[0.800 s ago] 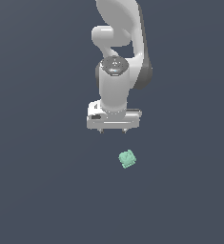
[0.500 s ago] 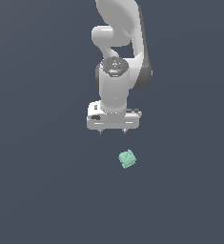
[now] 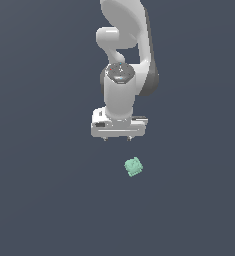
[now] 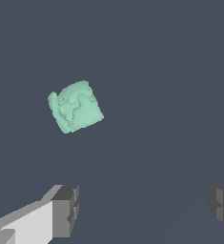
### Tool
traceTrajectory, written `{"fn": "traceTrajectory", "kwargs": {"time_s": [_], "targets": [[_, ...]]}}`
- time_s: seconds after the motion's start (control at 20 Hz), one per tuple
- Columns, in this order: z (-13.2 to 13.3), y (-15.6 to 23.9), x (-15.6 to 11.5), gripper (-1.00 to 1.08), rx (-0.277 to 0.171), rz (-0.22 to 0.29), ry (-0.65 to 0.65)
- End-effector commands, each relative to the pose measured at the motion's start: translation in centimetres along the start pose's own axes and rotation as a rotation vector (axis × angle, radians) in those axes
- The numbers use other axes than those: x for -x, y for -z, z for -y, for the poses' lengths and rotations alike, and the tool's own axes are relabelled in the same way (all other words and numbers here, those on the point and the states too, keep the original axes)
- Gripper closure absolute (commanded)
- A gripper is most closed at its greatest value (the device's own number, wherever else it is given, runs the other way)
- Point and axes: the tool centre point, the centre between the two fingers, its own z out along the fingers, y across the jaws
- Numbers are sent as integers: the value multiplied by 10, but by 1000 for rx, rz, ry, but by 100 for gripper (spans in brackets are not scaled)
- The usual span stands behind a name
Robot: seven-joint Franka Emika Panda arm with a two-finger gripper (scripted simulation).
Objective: Pick up the object and move it to a goal position.
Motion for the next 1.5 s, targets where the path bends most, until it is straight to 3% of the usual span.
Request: {"fn": "traceTrajectory", "kwargs": {"time_s": [0.0,0.35,0.95,1.45], "targets": [[2,-1,-2,-92,0,0,9],[15,-14,-18,-92,0,2,96],[60,-58,-60,-92,-15,4,353],[71,-70,-68,-92,-22,4,414]]}}
